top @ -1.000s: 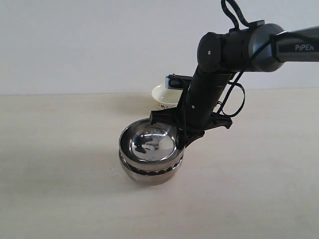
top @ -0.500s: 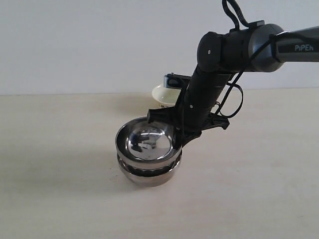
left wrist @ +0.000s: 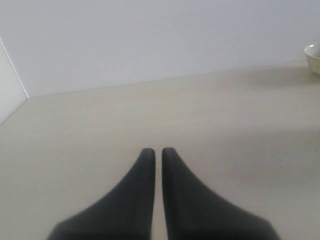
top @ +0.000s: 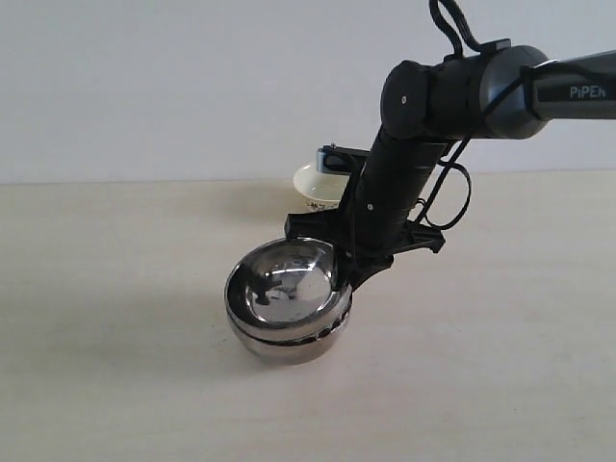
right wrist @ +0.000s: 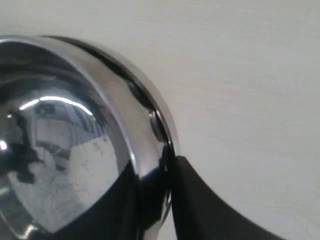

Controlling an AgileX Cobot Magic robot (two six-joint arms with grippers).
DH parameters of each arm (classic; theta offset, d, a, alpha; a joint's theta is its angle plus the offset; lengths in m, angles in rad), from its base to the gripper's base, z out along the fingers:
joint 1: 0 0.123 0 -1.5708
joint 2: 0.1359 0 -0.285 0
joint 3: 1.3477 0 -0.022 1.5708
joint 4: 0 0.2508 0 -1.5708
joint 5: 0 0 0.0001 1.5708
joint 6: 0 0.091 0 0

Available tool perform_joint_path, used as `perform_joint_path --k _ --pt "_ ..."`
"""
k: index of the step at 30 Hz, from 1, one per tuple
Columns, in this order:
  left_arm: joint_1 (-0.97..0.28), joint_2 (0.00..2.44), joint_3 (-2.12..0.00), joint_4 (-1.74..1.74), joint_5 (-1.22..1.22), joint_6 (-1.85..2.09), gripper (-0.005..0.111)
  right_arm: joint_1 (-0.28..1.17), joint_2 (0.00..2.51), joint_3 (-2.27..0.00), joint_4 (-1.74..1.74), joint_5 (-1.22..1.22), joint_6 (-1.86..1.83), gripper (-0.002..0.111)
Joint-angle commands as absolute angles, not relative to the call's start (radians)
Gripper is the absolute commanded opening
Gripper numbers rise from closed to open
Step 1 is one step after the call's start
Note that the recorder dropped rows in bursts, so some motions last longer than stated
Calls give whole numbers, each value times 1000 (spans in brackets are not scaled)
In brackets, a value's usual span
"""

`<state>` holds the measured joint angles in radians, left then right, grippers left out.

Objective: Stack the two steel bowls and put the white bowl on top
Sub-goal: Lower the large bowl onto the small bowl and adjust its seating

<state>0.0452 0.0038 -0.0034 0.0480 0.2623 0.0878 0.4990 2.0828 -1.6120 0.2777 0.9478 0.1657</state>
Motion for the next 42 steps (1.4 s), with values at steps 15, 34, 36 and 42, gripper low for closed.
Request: perform_joint_path --k 15,34,36,42 --pt "48 0 0 41 255 78 4 498 2056 -1618 251 944 150 32" --pt "48 0 0 41 255 78 4 498 2016 -1618 199 948 170 0" --pt "48 0 0 41 255 78 4 498 2016 -1618 199 948 170 0" --pt "48 0 0 41 255 78 4 498 2033 -1618 199 944 167 0"
